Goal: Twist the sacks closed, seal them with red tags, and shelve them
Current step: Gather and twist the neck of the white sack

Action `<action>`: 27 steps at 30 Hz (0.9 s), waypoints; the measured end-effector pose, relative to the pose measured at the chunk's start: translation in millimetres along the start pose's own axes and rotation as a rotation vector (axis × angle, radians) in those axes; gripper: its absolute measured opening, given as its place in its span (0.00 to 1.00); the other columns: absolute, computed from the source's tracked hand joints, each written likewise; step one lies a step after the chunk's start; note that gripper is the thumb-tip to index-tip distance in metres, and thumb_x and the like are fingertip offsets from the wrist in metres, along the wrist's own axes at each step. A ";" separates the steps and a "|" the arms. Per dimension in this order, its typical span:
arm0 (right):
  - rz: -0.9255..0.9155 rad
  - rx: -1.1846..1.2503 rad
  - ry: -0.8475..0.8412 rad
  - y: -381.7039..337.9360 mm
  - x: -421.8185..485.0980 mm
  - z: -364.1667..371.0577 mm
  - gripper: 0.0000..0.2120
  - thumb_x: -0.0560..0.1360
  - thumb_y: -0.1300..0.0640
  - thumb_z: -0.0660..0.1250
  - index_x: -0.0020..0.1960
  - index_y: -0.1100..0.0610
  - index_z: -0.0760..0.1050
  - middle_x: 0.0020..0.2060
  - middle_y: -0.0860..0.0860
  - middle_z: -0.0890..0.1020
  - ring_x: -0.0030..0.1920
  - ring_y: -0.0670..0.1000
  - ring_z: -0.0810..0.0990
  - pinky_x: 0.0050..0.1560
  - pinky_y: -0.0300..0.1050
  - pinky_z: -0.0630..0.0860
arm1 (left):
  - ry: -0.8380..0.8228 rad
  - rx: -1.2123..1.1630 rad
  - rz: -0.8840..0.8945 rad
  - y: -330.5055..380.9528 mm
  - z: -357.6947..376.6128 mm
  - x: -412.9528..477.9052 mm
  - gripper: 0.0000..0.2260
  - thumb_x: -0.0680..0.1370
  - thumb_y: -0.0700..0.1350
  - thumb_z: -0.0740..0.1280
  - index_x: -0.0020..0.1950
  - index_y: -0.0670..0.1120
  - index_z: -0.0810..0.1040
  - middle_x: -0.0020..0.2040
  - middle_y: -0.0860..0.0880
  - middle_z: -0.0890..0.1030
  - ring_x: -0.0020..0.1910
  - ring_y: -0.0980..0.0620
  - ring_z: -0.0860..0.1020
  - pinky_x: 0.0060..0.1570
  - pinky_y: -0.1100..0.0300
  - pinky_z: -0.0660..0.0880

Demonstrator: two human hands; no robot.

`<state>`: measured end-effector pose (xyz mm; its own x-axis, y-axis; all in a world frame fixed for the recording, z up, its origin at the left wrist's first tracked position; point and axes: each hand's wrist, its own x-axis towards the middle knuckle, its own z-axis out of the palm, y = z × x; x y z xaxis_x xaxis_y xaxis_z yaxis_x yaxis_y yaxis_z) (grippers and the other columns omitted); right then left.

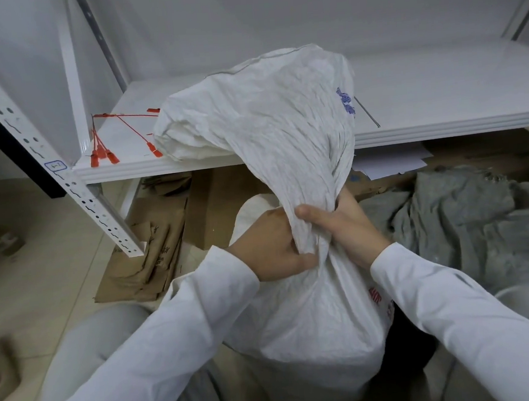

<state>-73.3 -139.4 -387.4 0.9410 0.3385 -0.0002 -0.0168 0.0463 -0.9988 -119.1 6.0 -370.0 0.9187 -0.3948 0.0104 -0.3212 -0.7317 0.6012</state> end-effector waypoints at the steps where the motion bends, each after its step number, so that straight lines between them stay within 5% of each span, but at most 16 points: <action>1: 0.002 -0.004 0.013 0.9 0.5 0.1 0.46 0.56 0.45 0.80 0.70 0.53 0.67 0.60 0.48 0.81 0.60 0.47 0.80 0.62 0.50 0.77 | 0.003 0.000 0.000 -1.3 0.2 0.2 0.15 0.68 0.52 0.64 0.51 0.47 0.77 0.44 0.54 0.78 0.49 0.51 0.78 0.53 0.53 0.76; 4: -0.014 0.008 0.060 1.2 1.9 -0.5 0.37 0.62 0.52 0.79 0.68 0.56 0.70 0.58 0.51 0.82 0.58 0.49 0.82 0.61 0.52 0.78 | -0.014 -0.044 0.010 -6.8 -1.5 3.3 0.24 0.67 0.56 0.65 0.57 0.44 0.77 0.53 0.47 0.80 0.53 0.49 0.77 0.56 0.50 0.75; 9: -0.074 0.048 0.209 0.3 7.7 -3.3 0.19 0.68 0.63 0.73 0.59 0.59 0.77 0.52 0.54 0.84 0.53 0.52 0.83 0.57 0.53 0.80 | 0.158 -0.153 0.040 -16.1 -10.0 5.3 0.16 0.70 0.46 0.74 0.56 0.45 0.81 0.58 0.48 0.76 0.59 0.54 0.73 0.61 0.63 0.68; 13: -0.036 0.120 0.314 1.8 10.7 -9.5 0.13 0.72 0.67 0.68 0.56 0.58 0.78 0.51 0.52 0.84 0.53 0.50 0.83 0.55 0.48 0.79 | 0.297 -0.233 -0.349 -29.3 -19.8 8.2 0.21 0.65 0.57 0.77 0.52 0.50 0.79 0.53 0.55 0.77 0.54 0.58 0.75 0.49 0.65 0.69; 16: 0.018 0.234 0.335 2.1 8.4 -10.2 0.15 0.74 0.67 0.66 0.59 0.58 0.77 0.53 0.51 0.83 0.55 0.50 0.82 0.54 0.44 0.77 | 0.193 -0.294 -0.547 -37.5 -22.5 9.6 0.42 0.63 0.62 0.76 0.71 0.47 0.67 0.68 0.52 0.71 0.66 0.53 0.70 0.60 0.61 0.69; 20: 0.076 0.302 0.285 1.5 4.5 -7.2 0.12 0.76 0.66 0.65 0.56 0.55 0.79 0.52 0.53 0.84 0.55 0.54 0.82 0.58 0.50 0.78 | 0.149 -0.380 -0.455 -29.0 -13.8 15.8 0.52 0.63 0.60 0.78 0.78 0.46 0.54 0.75 0.51 0.64 0.71 0.53 0.66 0.68 0.57 0.66; 27: 0.052 0.257 0.117 0.2 -1.3 -4.2 0.12 0.78 0.66 0.62 0.53 0.52 0.80 0.49 0.51 0.85 0.53 0.52 0.83 0.57 0.49 0.79 | 0.250 -0.653 -0.249 -19.4 -5.6 23.1 0.39 0.64 0.47 0.81 0.71 0.48 0.68 0.65 0.56 0.75 0.64 0.62 0.73 0.62 0.66 0.71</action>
<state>-73.1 -143.8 -387.8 0.9689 0.2369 -0.0720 -0.1375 0.2730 -0.9521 -90.4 14.2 -376.9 0.9965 -0.0649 -0.0530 0.0333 -0.2728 0.9615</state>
